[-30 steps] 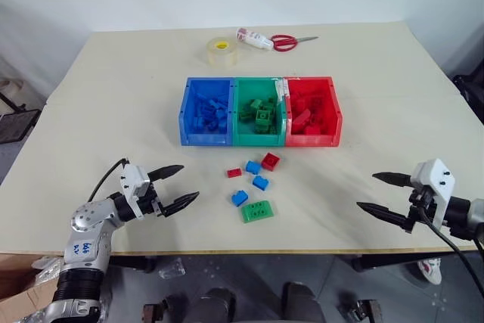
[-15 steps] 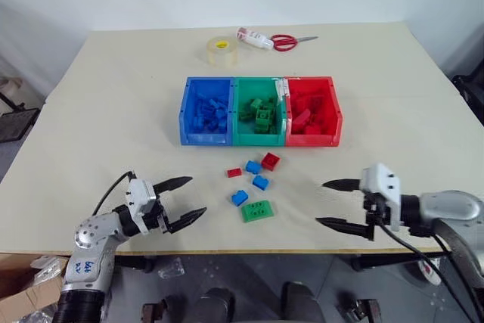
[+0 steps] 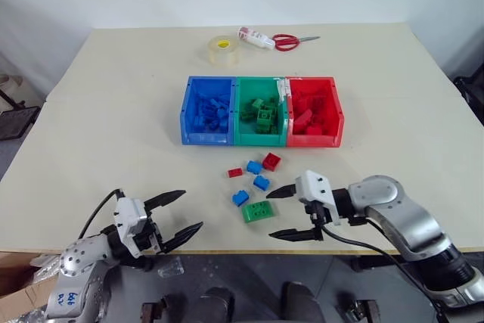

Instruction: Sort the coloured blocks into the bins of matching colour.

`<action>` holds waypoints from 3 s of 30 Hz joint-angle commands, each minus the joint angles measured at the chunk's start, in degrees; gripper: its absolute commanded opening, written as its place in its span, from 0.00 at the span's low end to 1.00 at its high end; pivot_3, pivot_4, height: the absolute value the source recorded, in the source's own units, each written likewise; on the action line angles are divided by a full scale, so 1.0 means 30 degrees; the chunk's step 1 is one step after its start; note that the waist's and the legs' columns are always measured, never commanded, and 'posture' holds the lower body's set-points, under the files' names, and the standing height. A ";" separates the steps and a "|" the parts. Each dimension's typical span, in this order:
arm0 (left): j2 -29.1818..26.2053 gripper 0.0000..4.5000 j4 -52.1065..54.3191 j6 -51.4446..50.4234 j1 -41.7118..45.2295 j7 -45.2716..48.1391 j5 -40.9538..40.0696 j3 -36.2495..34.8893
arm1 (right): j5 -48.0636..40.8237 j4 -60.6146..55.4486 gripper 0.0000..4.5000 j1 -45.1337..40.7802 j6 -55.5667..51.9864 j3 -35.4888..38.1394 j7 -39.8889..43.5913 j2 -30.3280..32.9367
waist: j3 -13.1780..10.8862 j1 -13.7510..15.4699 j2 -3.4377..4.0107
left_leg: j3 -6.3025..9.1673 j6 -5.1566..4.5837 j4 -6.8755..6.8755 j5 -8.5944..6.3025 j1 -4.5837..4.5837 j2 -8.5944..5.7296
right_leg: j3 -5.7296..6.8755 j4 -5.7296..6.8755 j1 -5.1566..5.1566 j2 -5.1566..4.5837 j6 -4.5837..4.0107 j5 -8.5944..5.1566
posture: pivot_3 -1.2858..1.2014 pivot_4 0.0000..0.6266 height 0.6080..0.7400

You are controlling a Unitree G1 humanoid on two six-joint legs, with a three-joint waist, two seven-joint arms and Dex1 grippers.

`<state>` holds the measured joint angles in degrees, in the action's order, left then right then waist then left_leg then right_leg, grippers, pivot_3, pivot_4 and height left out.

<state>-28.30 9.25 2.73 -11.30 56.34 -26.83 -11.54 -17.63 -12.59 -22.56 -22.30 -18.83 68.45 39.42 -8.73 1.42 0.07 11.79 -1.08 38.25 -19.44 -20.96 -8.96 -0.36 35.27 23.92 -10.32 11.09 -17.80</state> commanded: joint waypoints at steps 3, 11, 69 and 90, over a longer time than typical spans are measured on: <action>-0.0145 1.00 0.1085 0.0306 -0.0361 -0.0302 -0.0249 -0.0480 | 0.1249 0.1677 0.99 -0.1369 0.1492 -0.1306 0.0664 -0.1192 | -0.0001 -0.0016 -0.0003 | -0.0002 0.0002 0.0001 -0.0001 0.0003 0.0008 | 0.0003 -0.0004 -0.0001 0.0007 -0.0011 0.0007 | 0.52 0.24 1.00; -0.0094 1.00 0.1476 0.0474 -0.0776 -0.0703 -0.0270 -0.0730 | 0.2287 0.3446 0.78 -0.2342 0.2015 -0.2147 0.1093 -0.2422 | -0.0001 -0.0061 -0.0002 | -0.0007 0.0026 -0.0011 -0.0014 0.0009 0.0052 | 0.0002 0.0001 0.0009 0.0050 -0.0031 0.0018 | 0.52 0.24 1.00; -0.0043 1.00 -0.4347 0.1972 0.4346 0.1411 0.0141 0.0867 | -0.1955 -0.2660 0.99 0.2535 -0.4293 0.5544 -0.2687 0.2028 | -0.0001 -0.0509 0.0003 | -0.0441 0.0083 -0.0008 -0.0109 -0.0007 0.0365 | 0.0000 0.0091 0.0229 0.0255 -0.0222 0.0171 | 0.52 0.24 1.00; 0.0301 1.00 -0.1933 0.2127 0.2050 0.0087 0.0248 0.0781 | 0.1965 0.3775 0.91 -0.2378 -0.1459 -0.0437 -0.5008 -0.5074 | 0.0004 -0.0527 -0.0005 | -0.0444 0.0082 0.0004 -0.0113 0.0009 0.0368 | 0.0003 0.0116 0.0231 0.0256 -0.0226 0.0192 | 0.52 0.24 1.00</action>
<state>-27.06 1.27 8.44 -4.60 57.00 -25.78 -8.24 -12.02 -1.32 -29.26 -27.87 -19.93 53.00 24.38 -8.72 -0.16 0.06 10.45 -0.84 38.25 -19.78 -20.94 -7.86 -0.36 35.61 24.62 -9.55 10.41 -17.22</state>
